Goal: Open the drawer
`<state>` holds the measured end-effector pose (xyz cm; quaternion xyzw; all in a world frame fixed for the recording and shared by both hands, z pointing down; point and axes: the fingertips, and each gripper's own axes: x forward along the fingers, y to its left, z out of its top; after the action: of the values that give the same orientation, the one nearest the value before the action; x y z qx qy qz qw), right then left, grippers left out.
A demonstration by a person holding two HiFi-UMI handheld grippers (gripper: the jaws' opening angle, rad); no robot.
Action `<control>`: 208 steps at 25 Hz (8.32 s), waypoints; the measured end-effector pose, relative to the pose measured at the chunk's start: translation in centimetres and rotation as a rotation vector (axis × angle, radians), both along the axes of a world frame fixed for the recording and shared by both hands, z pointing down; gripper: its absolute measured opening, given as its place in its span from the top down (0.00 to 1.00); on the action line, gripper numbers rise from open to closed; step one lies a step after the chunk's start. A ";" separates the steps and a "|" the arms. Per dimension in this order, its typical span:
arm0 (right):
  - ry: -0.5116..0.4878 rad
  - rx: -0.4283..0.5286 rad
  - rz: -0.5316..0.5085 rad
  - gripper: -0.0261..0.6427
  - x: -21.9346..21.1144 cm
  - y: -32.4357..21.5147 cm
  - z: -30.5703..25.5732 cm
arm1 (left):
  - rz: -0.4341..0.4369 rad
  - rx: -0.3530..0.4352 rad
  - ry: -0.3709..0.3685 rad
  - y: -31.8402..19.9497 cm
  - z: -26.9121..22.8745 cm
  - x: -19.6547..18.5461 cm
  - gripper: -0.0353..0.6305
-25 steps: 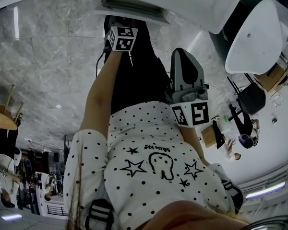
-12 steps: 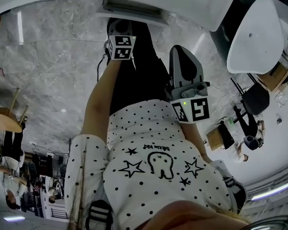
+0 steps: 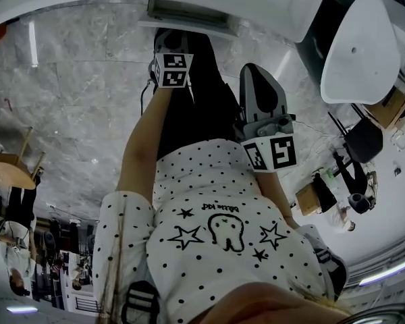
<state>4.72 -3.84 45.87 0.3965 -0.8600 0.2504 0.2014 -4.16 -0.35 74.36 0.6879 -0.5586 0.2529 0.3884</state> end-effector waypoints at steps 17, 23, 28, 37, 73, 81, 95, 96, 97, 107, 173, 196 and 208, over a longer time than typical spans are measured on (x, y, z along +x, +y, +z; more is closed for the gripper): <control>0.012 0.020 0.007 0.94 0.7 -0.5 0.4 | 0.029 0.032 0.001 -0.1 -3.4 -0.2 0.94; 0.033 0.048 0.008 0.94 0.9 -0.7 -0.4 | -0.002 0.149 0.040 -1.4 -8.6 -1.2 0.94; 0.034 0.062 -0.013 0.94 0.4 0.0 -2.2 | -0.029 0.221 0.097 -2.3 -13.2 -2.1 0.94; 0.043 0.086 -0.067 0.94 0.3 0.7 -4.1 | -0.036 0.313 0.108 -3.9 -20.1 -3.1 0.94; -0.030 0.347 0.074 0.94 1.3 -4.0 -13.4 | -0.067 0.706 0.153 -7.8 -41.6 -5.3 0.94; -0.055 0.374 0.122 0.94 1.9 -5.0 -15.1 | -0.054 0.769 0.142 -7.9 -44.8 -5.9 0.94; -0.060 0.399 0.137 0.94 2.3 -6.3 -16.2 | -0.036 0.776 0.136 -7.7 -45.9 -6.2 0.94; -0.058 0.402 0.133 0.94 2.2 -6.4 -16.3 | -0.032 0.772 0.139 -7.8 -45.8 -6.2 0.94; -0.056 0.405 0.129 0.94 2.1 -6.6 -16.5 | -0.025 0.767 0.143 -7.9 -45.7 -6.1 0.94; -0.012 0.445 0.062 0.94 1.3 -6.4 -17.1 | 0.026 0.737 0.170 -8.9 -45.0 -4.3 0.94; 0.013 0.412 0.013 0.94 0.1 -6.9 -15.7 | 0.062 0.761 0.129 -8.9 -45.4 -3.7 0.94; 0.039 0.421 -0.006 0.94 -0.6 -6.5 -15.0 | 0.081 0.756 0.116 -8.6 -45.2 -3.5 0.94; 0.034 0.417 -0.012 0.94 -0.7 -6.6 -14.9 | 0.063 0.754 0.113 -8.4 -45.2 -3.9 0.94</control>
<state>4.03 -10.41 30.94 0.4285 -0.8920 0.0588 0.1311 -8.02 -8.77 29.18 0.8123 -0.5685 0.0032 0.1303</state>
